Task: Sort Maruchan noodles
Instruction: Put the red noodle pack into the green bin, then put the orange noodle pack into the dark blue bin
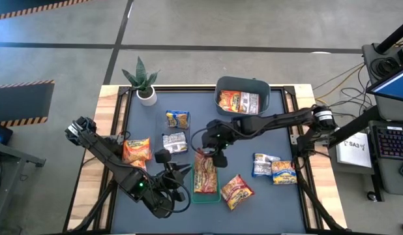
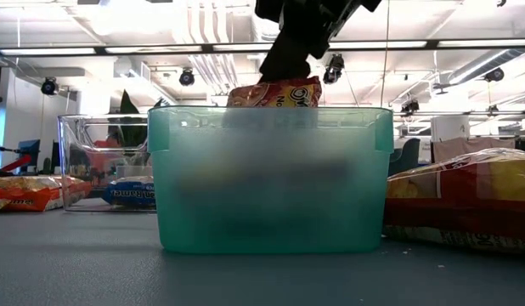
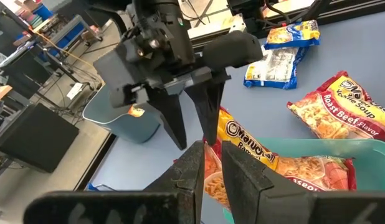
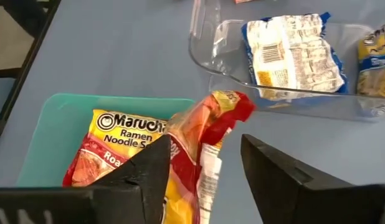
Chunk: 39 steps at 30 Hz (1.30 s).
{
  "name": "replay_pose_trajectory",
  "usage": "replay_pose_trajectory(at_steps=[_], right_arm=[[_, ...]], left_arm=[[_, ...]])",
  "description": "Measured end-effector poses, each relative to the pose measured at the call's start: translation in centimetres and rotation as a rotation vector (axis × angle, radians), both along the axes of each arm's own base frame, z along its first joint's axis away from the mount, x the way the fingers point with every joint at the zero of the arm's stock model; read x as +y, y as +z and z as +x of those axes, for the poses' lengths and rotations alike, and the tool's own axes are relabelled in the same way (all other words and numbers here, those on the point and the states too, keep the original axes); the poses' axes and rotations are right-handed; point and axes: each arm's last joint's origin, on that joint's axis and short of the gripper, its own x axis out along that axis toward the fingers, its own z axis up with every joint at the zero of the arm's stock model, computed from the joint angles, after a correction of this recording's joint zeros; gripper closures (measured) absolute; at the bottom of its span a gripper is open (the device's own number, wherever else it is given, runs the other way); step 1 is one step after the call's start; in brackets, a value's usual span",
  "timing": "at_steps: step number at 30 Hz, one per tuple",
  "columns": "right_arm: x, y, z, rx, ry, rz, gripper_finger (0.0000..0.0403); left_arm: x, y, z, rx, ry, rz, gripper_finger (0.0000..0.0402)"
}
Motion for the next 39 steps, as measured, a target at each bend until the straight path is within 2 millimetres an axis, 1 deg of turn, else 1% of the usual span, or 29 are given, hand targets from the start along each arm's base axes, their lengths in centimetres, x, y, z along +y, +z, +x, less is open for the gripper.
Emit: replay_pose_trajectory(at_steps=[4,7,10,14,20,23,26,29,33,36,39], right_arm=[[-0.3,0.9,-0.7,0.007,-0.022,0.016,0.0206],[-0.3,2.1,-1.7,0.0,-0.031,0.024,0.0205],[-0.3,3.4,-2.9,-0.018,-0.032,0.024,0.0204],[-0.4,4.9,-4.8,-0.059,-0.04,0.035,0.0204],[-0.5,5.7,-7.7,-0.12,-0.068,0.031,0.0204],[-0.6,5.6,-8.9,-0.175,-0.074,0.038,0.0204],[-0.6,5.0,-10.1,-0.24,-0.075,0.05,0.0204],[-0.6,4.1,-11.2,-0.309,-0.072,0.055,0.0204],[-0.5,3.1,-12.4,-0.389,-0.071,0.069,0.0204],[-0.5,2.2,-13.1,-0.431,-0.069,0.073,0.0204],[-0.5,1.7,-13.5,-0.478,-0.067,0.076,0.0204]], left_arm=[[0.1,-0.1,-0.1,0.001,0.013,-0.018,0.0364],[0.4,-0.5,-0.5,0.021,0.039,-0.054,0.0364],[0.9,-1.0,-1.0,0.074,0.083,-0.133,0.0364],[1.9,-1.7,-2.1,0.158,0.211,-0.275,0.0364],[2.7,-2.6,-4.5,0.429,0.455,-0.513,0.0364],[2.3,-2.9,-5.2,0.562,0.483,-0.585,0.0364],[1.2,-3.6,-6.0,0.642,0.39,-0.575,0.0364],[-0.3,-4.9,-7.1,0.678,0.297,-0.567,0.0364],[-1.4,-6.3,-8.4,0.703,0.277,-0.591,0.0364],[-1.6,-7.5,-9.0,0.718,0.288,-0.594,0.0364],[-1.7,-9.0,-9.4,0.793,0.297,-0.644,0.0364]])
